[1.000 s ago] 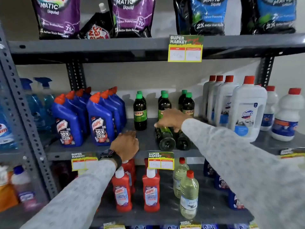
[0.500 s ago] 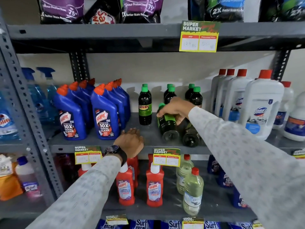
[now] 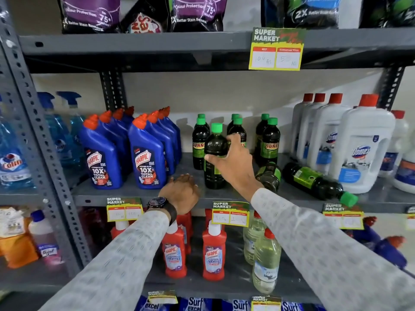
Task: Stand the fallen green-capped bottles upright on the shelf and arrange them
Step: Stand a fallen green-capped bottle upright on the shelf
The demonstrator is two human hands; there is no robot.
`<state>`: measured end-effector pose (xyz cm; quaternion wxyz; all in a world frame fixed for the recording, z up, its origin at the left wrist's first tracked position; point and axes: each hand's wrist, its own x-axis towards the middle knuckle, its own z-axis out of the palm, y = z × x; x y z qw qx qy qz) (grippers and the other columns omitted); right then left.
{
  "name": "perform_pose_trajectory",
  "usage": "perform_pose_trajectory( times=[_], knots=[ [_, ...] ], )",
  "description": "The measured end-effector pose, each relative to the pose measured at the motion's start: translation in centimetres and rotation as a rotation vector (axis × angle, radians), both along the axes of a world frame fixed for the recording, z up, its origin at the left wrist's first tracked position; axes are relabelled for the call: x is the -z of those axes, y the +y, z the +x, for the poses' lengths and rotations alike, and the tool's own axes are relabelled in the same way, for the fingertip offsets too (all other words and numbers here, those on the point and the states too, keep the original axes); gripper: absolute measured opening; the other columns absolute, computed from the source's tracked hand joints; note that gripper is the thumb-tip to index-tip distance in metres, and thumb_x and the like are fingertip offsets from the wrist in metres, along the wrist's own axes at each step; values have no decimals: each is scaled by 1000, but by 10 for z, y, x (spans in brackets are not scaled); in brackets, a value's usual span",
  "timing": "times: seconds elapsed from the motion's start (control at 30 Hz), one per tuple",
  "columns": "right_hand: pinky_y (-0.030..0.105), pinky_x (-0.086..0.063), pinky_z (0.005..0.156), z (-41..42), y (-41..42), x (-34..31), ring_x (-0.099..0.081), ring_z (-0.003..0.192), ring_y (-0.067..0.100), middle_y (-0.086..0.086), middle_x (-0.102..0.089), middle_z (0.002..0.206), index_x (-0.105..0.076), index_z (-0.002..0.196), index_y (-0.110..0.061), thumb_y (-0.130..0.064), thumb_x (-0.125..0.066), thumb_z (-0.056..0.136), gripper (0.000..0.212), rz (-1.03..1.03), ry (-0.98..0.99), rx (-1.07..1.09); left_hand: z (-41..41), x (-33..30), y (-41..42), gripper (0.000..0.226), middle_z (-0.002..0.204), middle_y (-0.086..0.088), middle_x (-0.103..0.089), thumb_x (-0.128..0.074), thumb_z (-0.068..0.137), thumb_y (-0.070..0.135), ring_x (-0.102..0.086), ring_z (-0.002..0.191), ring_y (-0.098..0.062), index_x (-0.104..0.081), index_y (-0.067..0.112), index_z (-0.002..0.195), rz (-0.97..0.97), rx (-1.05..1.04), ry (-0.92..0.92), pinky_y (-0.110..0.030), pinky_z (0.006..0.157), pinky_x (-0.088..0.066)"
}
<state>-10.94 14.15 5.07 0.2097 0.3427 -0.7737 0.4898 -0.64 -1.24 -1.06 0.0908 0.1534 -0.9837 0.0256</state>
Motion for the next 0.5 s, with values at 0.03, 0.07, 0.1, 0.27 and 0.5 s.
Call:
perform_pose_trajectory(
  times=[0.03, 0.07, 0.1, 0.27, 0.5],
  knots=[
    [9, -35, 57, 0, -1, 2, -50, 71, -10, -25, -50, 81, -42, 114, -27, -42, -89, 74, 64, 6, -1, -1, -1, 0, 0, 60, 155, -16, -44, -15, 98, 35, -37, 148, -28, -46, 6, 140, 10, -3, 4, -51, 119, -29],
    [8, -33, 56, -1, -1, 3, -48, 70, -12, -26, -51, 81, -40, 112, -29, -43, -89, 73, 64, 9, -4, 3, -2, 0, 0, 60, 154, -16, -44, -14, 98, 35, -36, 148, -28, -46, 6, 139, 10, -6, 1, -51, 119, -29],
    [10, -33, 57, -1, -1, 4, -49, 70, -11, -25, -51, 81, -40, 111, -30, -45, -89, 73, 65, 9, -9, 10, -3, 1, 0, 58, 154, -16, -44, -14, 99, 33, -35, 148, -27, -46, 6, 139, 8, -13, -4, -52, 119, -28],
    [29, -50, 74, -3, -3, 12, -63, 90, 10, -11, -66, 102, -46, 124, -25, -57, -84, 72, 71, 17, 14, 36, -4, 2, -1, 57, 162, -16, -34, -15, 102, 30, -27, 154, -27, -39, 5, 148, 54, -47, 3, -53, 122, -24],
    [30, -45, 106, -4, -4, 52, -58, 117, -7, -15, -63, 133, -20, 164, -30, -23, -79, 86, 98, -131, -350, -329, -2, 18, -10, 65, 167, -12, -28, -14, 101, 38, -24, 156, -22, -29, 8, 157, 28, -42, -29, -49, 125, -20]
  ],
)
